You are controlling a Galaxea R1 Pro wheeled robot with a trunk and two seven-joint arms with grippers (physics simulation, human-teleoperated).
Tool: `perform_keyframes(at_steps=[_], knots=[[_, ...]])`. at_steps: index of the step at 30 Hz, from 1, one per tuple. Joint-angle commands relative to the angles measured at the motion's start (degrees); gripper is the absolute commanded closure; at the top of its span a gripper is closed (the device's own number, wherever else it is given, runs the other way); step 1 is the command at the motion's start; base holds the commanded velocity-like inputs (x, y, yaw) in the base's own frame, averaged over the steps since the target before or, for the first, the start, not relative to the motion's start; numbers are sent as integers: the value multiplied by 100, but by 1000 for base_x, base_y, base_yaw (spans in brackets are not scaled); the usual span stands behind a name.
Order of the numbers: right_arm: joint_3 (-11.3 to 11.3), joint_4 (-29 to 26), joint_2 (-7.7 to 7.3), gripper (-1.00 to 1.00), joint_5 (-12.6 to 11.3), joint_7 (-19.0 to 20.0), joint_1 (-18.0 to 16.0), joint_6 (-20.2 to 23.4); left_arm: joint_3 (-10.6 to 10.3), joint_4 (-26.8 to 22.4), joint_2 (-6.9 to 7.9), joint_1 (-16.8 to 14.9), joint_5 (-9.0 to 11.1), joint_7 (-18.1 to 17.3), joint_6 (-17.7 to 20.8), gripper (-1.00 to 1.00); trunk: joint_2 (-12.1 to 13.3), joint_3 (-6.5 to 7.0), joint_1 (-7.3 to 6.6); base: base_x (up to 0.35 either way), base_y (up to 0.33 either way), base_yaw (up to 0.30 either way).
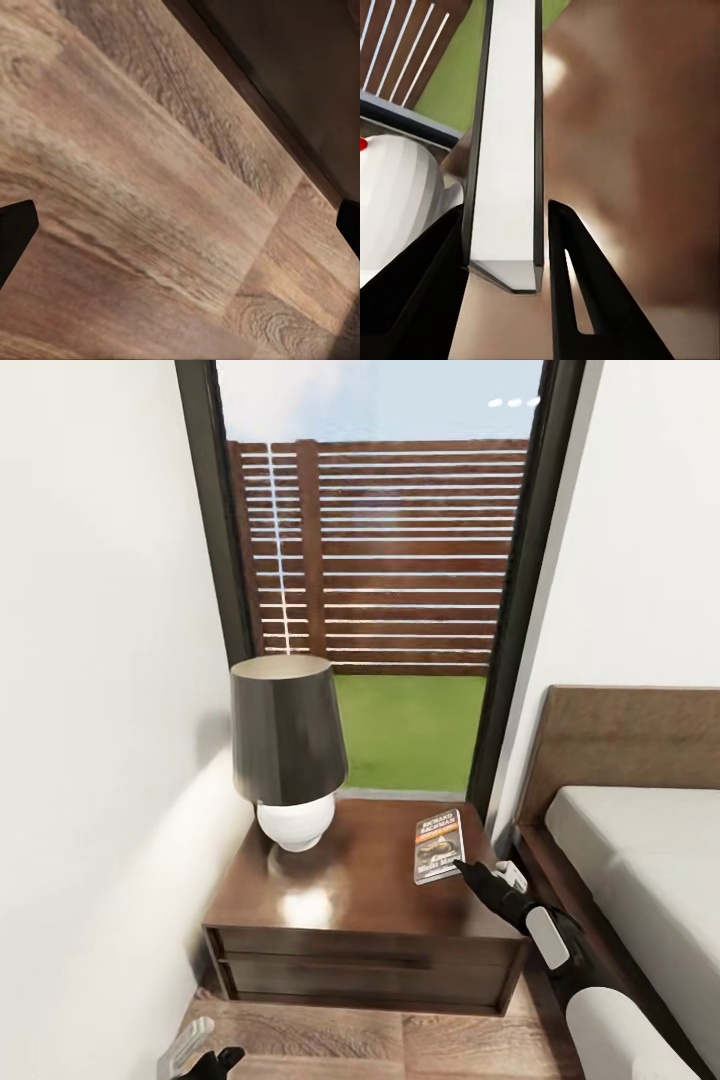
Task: In the bedroom, move the book from the bed onto either nightstand, and place the two sandals side by side next to the bed.
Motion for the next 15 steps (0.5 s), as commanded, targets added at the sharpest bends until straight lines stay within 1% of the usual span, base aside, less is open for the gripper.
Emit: perform_keyframes(at_steps=[1,4,15], knots=[[-23,-3,3,100,-41,12,-4,51,5,-7,-1,3,60,43,28,-100,-2,-6,0,109,0,0],[-16,-3,3,100,-41,12,-4,50,39,0,20,16,106,26,56,-100,-2,-6,0,56,0,0],[232,-2,3,100,-41,2,-4,66,64,1,1,29,142,72,73,-100,-17,-249,29,13,0,0]])
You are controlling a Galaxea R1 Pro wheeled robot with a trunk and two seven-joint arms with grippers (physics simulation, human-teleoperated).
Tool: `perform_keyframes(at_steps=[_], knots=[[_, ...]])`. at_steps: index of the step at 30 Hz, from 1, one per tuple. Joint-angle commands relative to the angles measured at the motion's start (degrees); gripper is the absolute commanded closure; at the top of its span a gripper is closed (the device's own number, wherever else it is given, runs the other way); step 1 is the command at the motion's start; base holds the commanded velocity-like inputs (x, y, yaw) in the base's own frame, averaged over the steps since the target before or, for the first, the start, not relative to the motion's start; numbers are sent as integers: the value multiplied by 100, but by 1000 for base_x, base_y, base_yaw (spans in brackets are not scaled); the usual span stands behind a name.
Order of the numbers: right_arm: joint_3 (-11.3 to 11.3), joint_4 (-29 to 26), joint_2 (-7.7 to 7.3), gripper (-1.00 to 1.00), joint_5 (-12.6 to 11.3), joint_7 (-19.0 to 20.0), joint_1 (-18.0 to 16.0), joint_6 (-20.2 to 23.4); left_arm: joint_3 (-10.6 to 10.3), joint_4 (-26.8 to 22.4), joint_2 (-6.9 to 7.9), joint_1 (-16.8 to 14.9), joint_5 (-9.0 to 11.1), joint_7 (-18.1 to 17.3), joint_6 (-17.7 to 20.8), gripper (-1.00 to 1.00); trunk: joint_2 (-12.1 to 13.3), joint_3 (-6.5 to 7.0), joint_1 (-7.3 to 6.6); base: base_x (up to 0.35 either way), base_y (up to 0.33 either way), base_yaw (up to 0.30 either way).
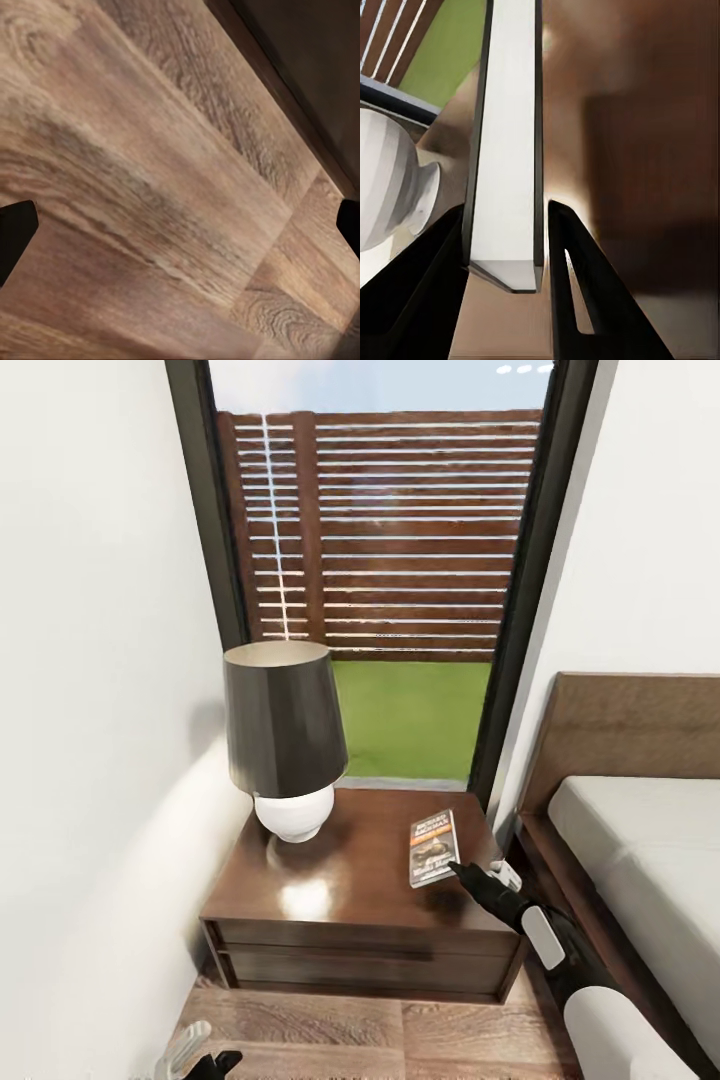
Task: In the bedroom, move the book from the bed onto either nightstand, and place the two sandals side by side next to the bed.
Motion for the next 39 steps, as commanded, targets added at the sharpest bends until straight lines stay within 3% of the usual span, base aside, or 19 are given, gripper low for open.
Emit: perform_keyframes(at_steps=[1,7,36,37,39], knots=[[-10,-3,4,100,-53,11,-4,53,3,-10,0,-1,60,45,28,-100,-4,-28,1,3,0,0],[28,-4,9,100,-53,11,-4,55,3,-10,2,0,53,19,25,-100,-12,-161,16,2,0,0],[46,-5,19,100,-53,14,-4,43,-45,11,15,72,-27,35,-15,-100,-12,-161,16,50,0,0],[46,-5,20,-100,-53,14,-4,44,-44,14,17,74,-27,34,-16,-100,-12,-161,16,15,0,0],[46,-5,20,-100,-53,14,-4,44,-42,20,30,76,-28,32,-16,-100,-12,-161,16,9,0,0]])
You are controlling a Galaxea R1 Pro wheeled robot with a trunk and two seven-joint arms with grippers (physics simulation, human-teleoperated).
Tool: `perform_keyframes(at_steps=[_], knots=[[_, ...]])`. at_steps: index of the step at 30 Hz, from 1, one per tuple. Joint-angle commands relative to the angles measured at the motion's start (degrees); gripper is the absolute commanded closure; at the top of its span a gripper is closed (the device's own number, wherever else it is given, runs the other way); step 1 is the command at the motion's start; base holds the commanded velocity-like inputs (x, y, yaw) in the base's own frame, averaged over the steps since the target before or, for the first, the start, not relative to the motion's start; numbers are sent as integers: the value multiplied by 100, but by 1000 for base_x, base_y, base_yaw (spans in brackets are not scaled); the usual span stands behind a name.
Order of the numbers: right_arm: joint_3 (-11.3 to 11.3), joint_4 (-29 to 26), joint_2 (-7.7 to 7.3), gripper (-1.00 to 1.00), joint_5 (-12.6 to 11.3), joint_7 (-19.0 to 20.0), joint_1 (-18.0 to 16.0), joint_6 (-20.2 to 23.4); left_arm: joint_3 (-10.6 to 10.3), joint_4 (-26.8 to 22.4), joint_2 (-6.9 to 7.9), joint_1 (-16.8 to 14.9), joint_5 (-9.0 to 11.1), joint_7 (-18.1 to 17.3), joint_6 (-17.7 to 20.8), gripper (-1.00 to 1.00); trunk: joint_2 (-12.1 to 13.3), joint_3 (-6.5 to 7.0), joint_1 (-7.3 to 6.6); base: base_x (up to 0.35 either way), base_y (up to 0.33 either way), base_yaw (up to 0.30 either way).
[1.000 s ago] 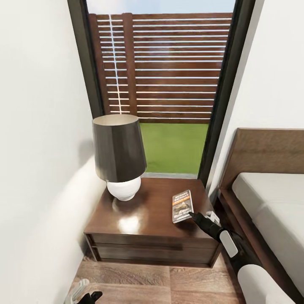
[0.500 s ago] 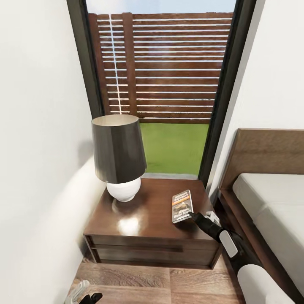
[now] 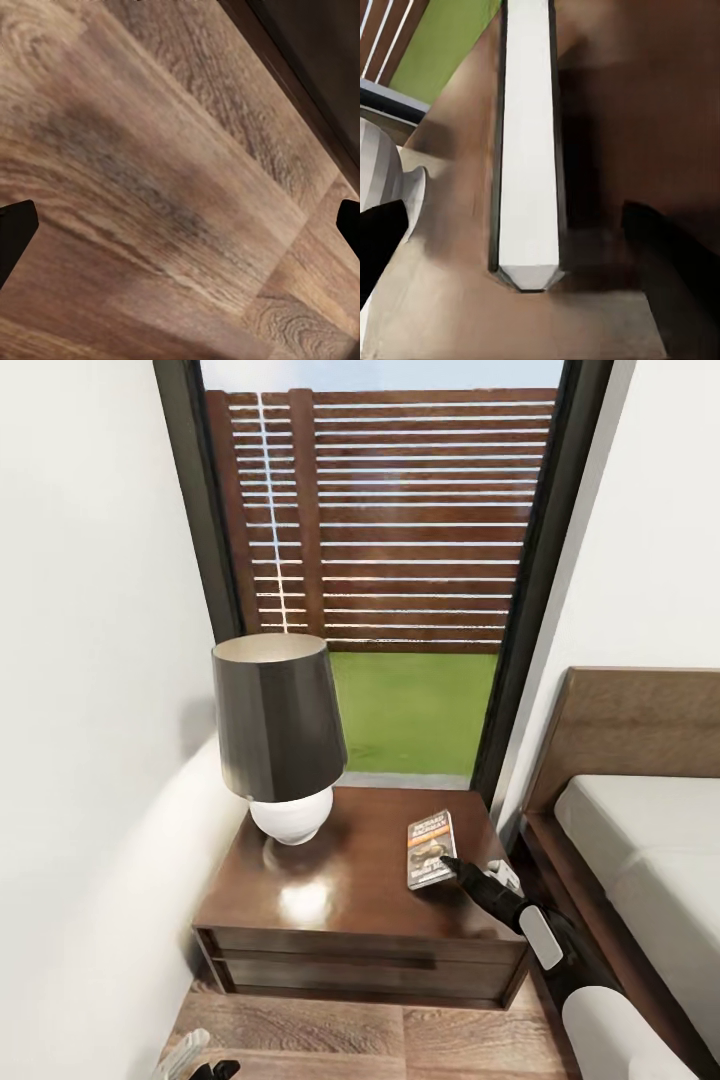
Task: In the bedroom, move the book from the bed onto either nightstand, and place the two sandals side by side next to the bed.
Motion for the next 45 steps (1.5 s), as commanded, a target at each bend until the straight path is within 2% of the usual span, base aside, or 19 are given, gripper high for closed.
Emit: perform_keyframes(at_steps=[1,16,33,37,40,41,43,44,45], knots=[[-22,-3,2,-100,-36,11,-3,51,3,-9,3,-1,60,47,29,-100,-2,-5,-1,6,0,0],[-22,-3,3,-100,-36,9,-3,46,-7,-4,-35,91,47,48,-9,-100,-2,-5,-1,-8,-1,0],[8,-161,8,-100,-31,7,3,37,-4,-4,-45,124,33,46,-28,-100,-2,-5,-1,-265,-79,0],[128,-604,10,-100,-29,-5,44,38,-7,-4,-49,124,36,46,-35,-100,-2,-5,-1,-151,-38,0],[255,-1306,3,-100,-27,-14,146,83,-10,-7,-52,125,39,44,-38,-100,-2,-5,-1,-75,-19,0],[345,-2065,0,-100,-30,-22,442,138,-11,-14,-53,125,40,41,-40,-100,-2,-5,-1,-33,-8,0],[384,-2562,-4,-100,-32,-26,658,163,-12,-30,-54,125,41,39,-43,-100,-2,-5,-1,-24,-6,0],[408,-3058,-11,-100,-34,-26,846,190,-12,-54,-51,125,40,39,-43,-100,-2,-5,-1,-13,-3,0],[417,-3303,-14,-100,-34,-25,936,219,-12,-67,-50,125,38,36,-44,-100,-2,-5,-1,-11,-3,0]])
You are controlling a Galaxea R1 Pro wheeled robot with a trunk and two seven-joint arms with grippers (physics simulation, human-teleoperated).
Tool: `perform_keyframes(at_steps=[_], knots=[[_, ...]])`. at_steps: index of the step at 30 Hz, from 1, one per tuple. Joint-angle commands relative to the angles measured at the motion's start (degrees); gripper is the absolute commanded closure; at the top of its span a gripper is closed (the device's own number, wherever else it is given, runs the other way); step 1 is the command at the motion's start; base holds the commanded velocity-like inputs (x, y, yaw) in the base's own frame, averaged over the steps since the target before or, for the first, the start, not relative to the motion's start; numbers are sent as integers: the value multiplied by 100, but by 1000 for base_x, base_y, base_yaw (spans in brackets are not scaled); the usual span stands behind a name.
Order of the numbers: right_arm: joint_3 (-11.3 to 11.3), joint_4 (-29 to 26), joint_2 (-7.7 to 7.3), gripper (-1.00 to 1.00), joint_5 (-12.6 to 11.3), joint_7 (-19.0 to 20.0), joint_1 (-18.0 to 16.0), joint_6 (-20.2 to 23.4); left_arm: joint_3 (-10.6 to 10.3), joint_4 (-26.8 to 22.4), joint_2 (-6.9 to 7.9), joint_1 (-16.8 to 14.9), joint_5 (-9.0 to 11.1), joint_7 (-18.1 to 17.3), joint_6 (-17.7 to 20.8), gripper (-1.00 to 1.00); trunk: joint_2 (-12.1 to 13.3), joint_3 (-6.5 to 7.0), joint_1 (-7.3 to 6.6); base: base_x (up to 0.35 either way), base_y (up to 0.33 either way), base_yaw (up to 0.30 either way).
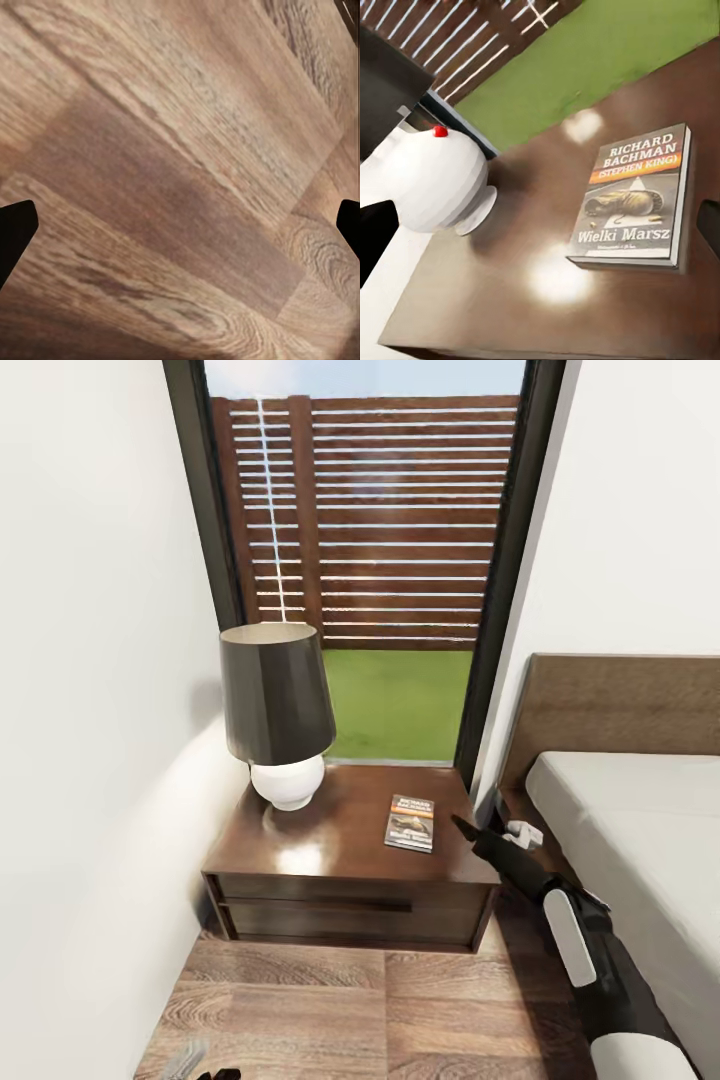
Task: In the bedroom, move the book from the bed onto either nightstand, and place the two sandals side by side next to the bed.
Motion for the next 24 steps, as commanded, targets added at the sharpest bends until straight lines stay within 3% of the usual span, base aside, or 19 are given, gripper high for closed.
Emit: perform_keyframes(at_steps=[1,2,8,12,16,24], knots=[[-3,-255,-1,-100,-39,9,92,91,1,-24,1,-1,58,45,28,-100,-2,-6,-1,-9,-2,0],[-3,-255,-1,-100,-39,9,92,91,1,-24,1,-1,58,45,28,-100,-2,-6,-1,-9,-2,0],[17,-1554,-13,-100,-36,10,637,462,-5,-138,3,-1,58,40,25,-100,-2,-6,-1,-4,-1,0],[22,-2125,-32,-100,-34,20,929,585,-4,-192,3,-1,61,24,28,-100,-2,-6,-1,-1,0,0],[19,-2321,-56,-100,-33,49,1064,630,-6,-221,-1,-1,63,16,29,-100,-2,-6,-1,0,0,0],[24,-2512,-93,-100,-32,727,1189,692,13,-254,1,-1,97,12,31,-100,9,198,-22,0,0,-18]])
